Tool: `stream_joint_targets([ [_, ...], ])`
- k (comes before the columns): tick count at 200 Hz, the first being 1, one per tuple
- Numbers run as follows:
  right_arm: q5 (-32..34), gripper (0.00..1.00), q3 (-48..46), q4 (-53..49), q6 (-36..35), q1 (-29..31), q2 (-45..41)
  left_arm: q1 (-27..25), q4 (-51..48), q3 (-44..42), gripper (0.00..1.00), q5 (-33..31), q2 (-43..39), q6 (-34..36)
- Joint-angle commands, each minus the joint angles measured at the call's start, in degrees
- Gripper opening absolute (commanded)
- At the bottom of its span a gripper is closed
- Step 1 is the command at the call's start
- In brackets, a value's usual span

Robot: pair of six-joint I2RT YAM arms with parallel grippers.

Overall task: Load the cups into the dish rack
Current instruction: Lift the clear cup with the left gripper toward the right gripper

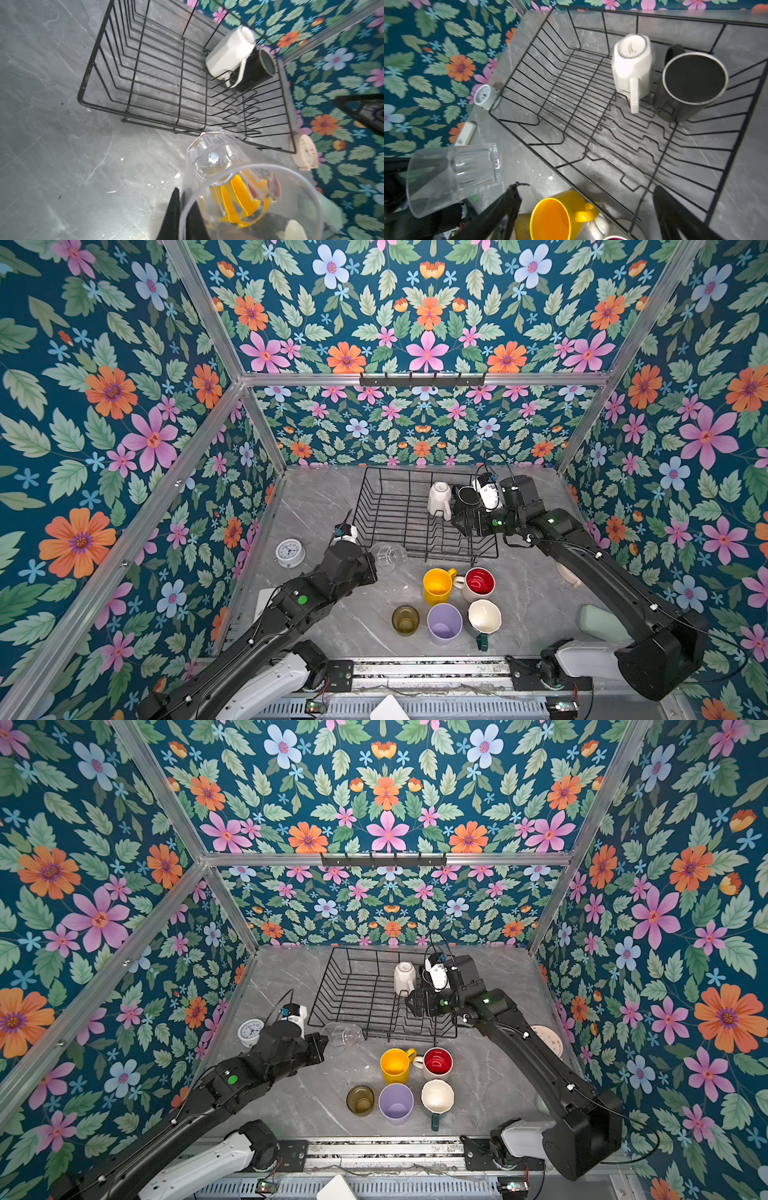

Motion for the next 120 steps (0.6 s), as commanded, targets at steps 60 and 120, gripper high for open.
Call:
stream_joint_targets([
  [60, -30.6, 0.99, -4.8, 21.3, 12.4, -4.3, -4.1, 9.2, 35.4, -10.1, 0.00, 28.5, 0.3, -6.2],
  [120, -38.9, 0.99, -6.2, 24.2, 14.7, -4.3, -3.6, 11.1, 52.8, -13.1, 0.00, 39.6, 3.6, -11.3],
])
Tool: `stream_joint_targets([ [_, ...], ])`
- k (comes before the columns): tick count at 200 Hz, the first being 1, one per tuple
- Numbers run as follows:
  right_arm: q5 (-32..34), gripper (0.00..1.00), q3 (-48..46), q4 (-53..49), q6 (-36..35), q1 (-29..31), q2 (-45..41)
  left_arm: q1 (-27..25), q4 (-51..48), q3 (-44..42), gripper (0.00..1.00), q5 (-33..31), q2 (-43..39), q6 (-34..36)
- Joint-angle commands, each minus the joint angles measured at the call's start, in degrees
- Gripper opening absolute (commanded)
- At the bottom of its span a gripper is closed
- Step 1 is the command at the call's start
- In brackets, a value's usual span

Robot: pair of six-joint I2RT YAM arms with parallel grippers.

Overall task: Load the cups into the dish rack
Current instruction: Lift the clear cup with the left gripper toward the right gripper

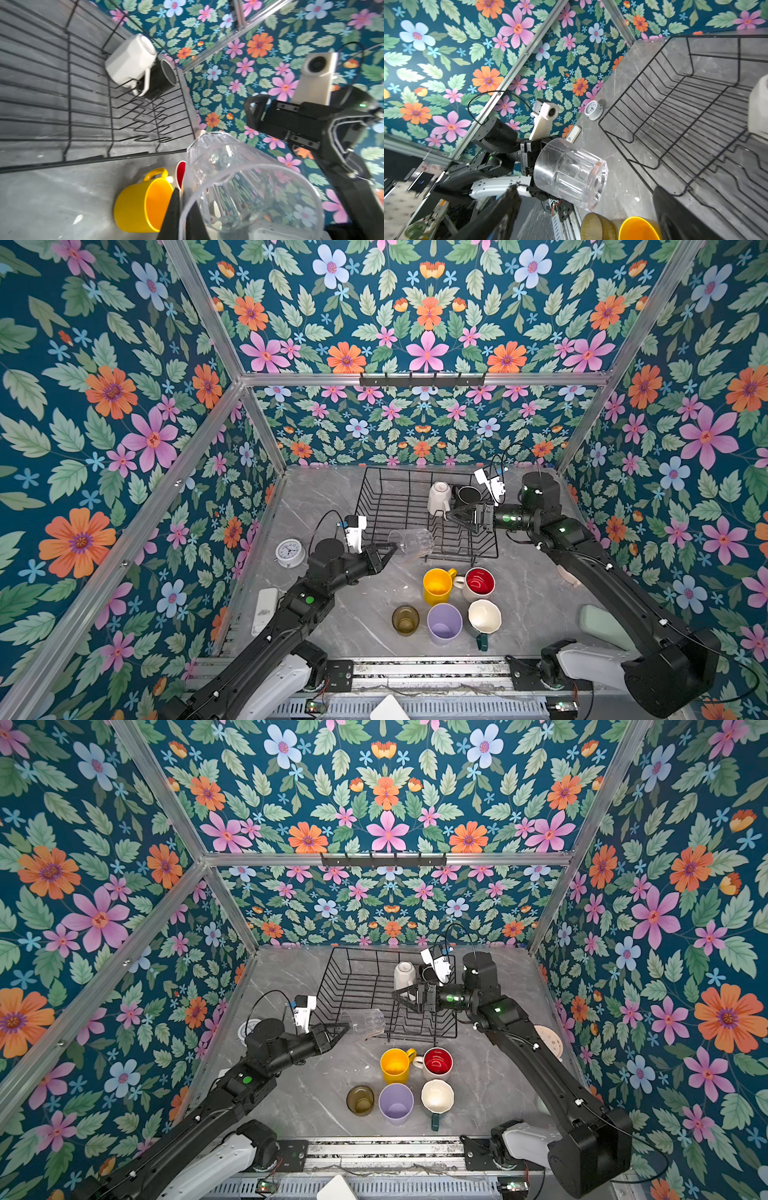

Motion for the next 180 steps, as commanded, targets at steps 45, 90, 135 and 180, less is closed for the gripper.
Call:
stream_joint_targets([
  [45, -12.5, 0.99, -0.9, 5.8, 2.9, 0.2, 1.2, 0.3, 16.4, -1.7, 0.00, 8.1, 2.5, -4.9],
  [90, -13.4, 0.99, -1.4, 5.6, 3.1, 2.0, 1.9, 0.4, 19.0, -1.7, 0.00, 8.7, 3.6, -5.6],
  [135, -13.3, 0.99, -2.3, 7.2, 4.6, 4.7, 3.4, 0.4, 20.1, -1.1, 0.00, 9.4, 4.5, -6.0],
  [180, -13.2, 0.99, -3.3, 12.2, 8.7, 7.1, 5.5, 0.4, 21.5, -1.4, 0.00, 9.6, 5.2, -6.6],
])
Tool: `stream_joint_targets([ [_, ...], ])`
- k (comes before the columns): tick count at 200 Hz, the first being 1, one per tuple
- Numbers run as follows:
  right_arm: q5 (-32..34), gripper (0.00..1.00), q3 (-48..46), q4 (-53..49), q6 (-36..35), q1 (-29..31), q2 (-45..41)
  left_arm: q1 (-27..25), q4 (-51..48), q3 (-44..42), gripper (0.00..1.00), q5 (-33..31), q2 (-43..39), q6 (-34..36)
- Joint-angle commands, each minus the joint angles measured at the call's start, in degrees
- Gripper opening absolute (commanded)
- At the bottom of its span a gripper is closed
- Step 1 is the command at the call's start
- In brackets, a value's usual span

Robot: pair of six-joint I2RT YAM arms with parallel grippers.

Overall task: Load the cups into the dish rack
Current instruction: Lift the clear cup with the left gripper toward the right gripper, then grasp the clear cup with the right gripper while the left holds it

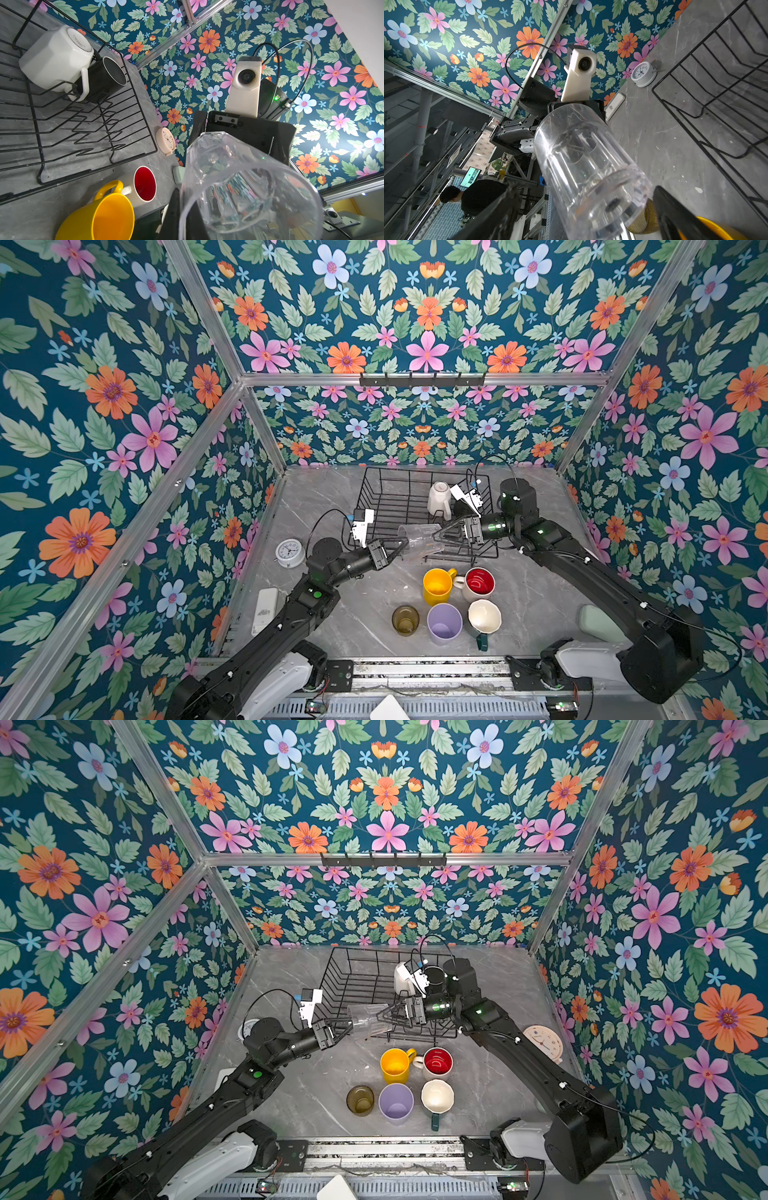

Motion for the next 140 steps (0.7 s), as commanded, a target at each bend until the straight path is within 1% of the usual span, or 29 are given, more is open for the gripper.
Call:
stream_joint_targets([
  [1, -0.8, 0.99, -0.6, 5.9, 3.7, 0.5, 0.9, 0.0, 4.3, 0.1, 0.00, 0.9, 0.3, -0.7],
  [20, -1.0, 0.99, -0.9, 8.0, 5.7, 0.8, 1.8, 0.0, 5.1, -0.1, 0.00, 0.9, 0.4, -1.0],
  [105, -0.5, 0.99, -1.9, 14.3, 10.5, 3.1, 4.4, 0.0, 6.3, 0.5, 0.00, 0.9, 1.6, -1.2],
  [140, -0.4, 0.98, -1.6, 14.7, 10.7, 4.1, 5.2, 0.0, 6.5, 0.6, 0.00, 0.9, 1.8, -1.1],
])
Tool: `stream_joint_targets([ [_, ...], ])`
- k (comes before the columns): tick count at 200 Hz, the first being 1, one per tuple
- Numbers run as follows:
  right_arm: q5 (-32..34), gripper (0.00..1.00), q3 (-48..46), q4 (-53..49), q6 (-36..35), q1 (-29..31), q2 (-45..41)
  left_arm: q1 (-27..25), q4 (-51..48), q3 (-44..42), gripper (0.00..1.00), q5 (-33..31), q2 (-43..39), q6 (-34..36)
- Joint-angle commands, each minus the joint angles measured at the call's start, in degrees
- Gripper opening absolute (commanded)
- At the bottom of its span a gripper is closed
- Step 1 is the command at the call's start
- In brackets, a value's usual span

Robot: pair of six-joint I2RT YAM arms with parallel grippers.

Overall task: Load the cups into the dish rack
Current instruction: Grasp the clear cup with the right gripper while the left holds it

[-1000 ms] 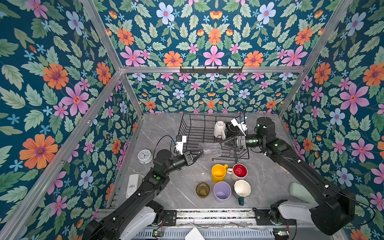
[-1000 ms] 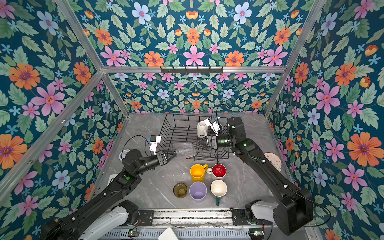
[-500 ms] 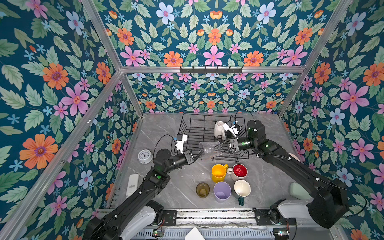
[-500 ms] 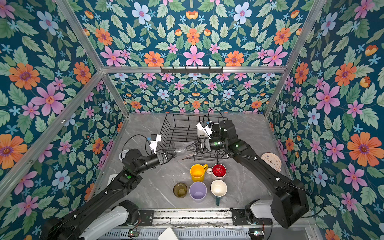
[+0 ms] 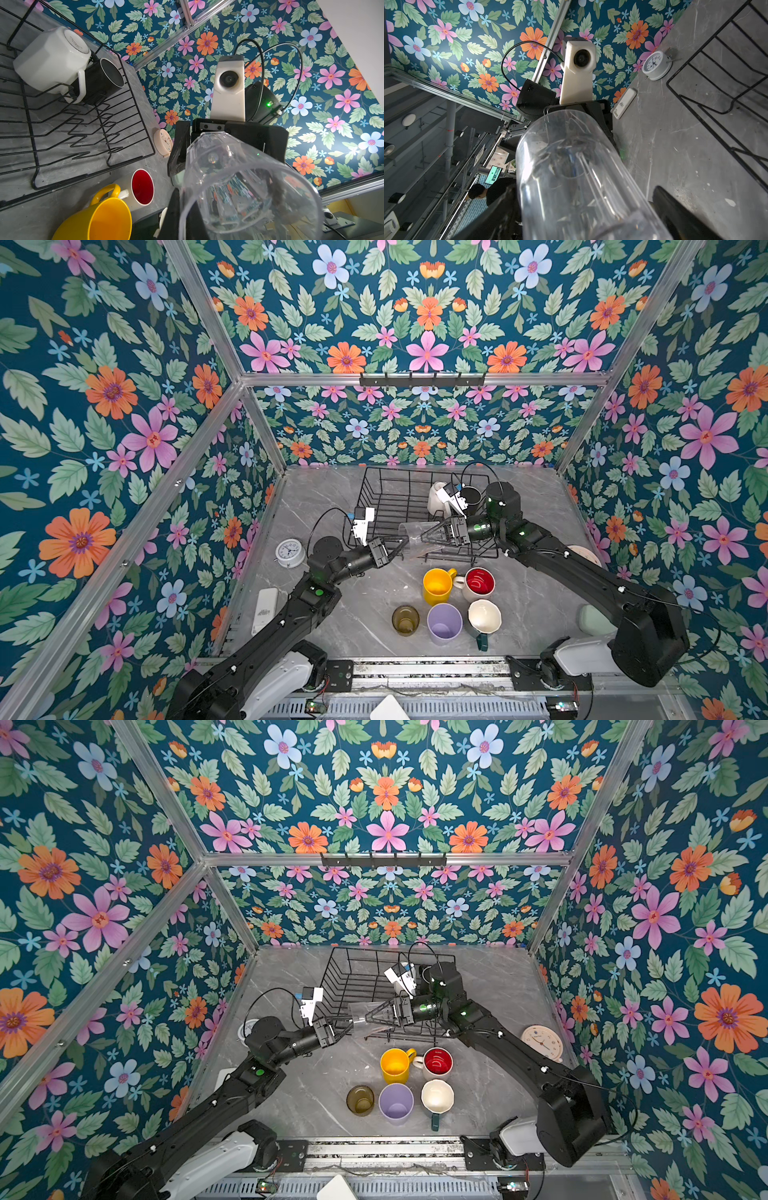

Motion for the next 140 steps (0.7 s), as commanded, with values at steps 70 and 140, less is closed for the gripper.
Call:
stream_joint_targets([
  [70, 0.4, 0.89, 0.1, 3.6, 2.0, 1.0, 1.3, 0.0, 4.3, 0.4, 0.00, 0.0, 0.0, -0.2],
  [140, 0.9, 0.54, -0.1, 3.3, 1.9, 1.0, 1.5, 0.2, 4.4, 0.8, 0.00, 0.2, 0.5, -0.2],
])
